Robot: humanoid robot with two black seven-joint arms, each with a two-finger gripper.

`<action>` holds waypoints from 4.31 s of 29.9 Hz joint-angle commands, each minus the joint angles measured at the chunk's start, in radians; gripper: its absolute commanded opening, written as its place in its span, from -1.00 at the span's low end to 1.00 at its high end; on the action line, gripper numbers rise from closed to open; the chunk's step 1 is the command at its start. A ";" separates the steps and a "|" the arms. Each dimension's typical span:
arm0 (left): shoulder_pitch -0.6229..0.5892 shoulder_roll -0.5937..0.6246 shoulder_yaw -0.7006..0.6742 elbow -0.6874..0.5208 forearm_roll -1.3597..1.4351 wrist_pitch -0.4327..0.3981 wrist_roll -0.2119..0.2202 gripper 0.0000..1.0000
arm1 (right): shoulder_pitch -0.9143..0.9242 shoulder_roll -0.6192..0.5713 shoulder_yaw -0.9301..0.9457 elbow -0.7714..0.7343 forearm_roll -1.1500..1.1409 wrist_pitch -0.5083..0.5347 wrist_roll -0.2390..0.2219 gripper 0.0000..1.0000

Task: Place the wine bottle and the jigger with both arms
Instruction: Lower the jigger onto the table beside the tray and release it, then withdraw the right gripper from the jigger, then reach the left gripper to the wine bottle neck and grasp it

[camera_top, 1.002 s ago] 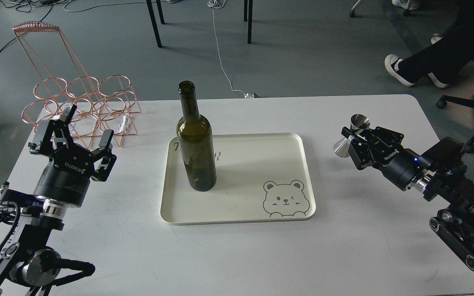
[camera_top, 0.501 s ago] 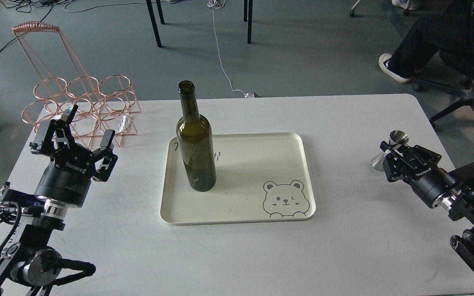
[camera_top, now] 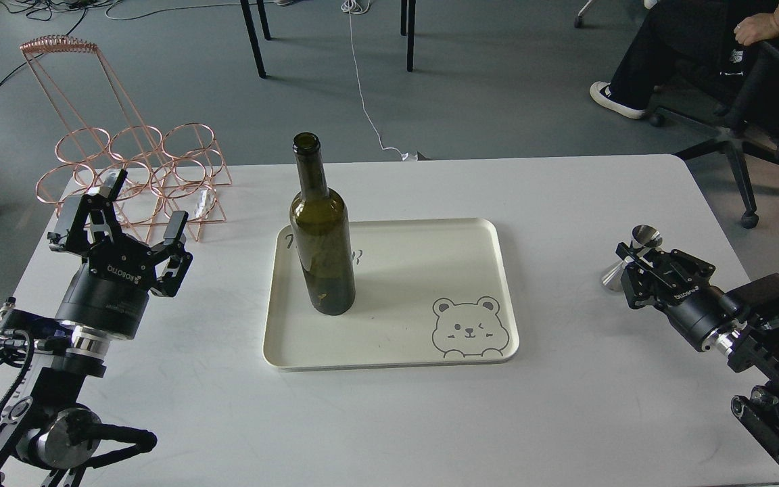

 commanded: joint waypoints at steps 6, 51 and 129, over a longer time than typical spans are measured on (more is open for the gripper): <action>-0.002 0.000 0.000 0.000 0.000 0.000 0.000 0.96 | -0.008 0.000 -0.001 0.002 0.000 0.000 0.000 -0.17; -0.002 0.004 0.004 -0.008 0.003 -0.001 -0.040 0.96 | -0.413 -0.285 0.022 0.688 0.518 0.108 0.000 0.89; -0.657 0.322 0.448 -0.002 1.428 0.023 -0.133 0.25 | -0.178 -0.029 0.015 0.614 1.603 0.593 0.000 0.97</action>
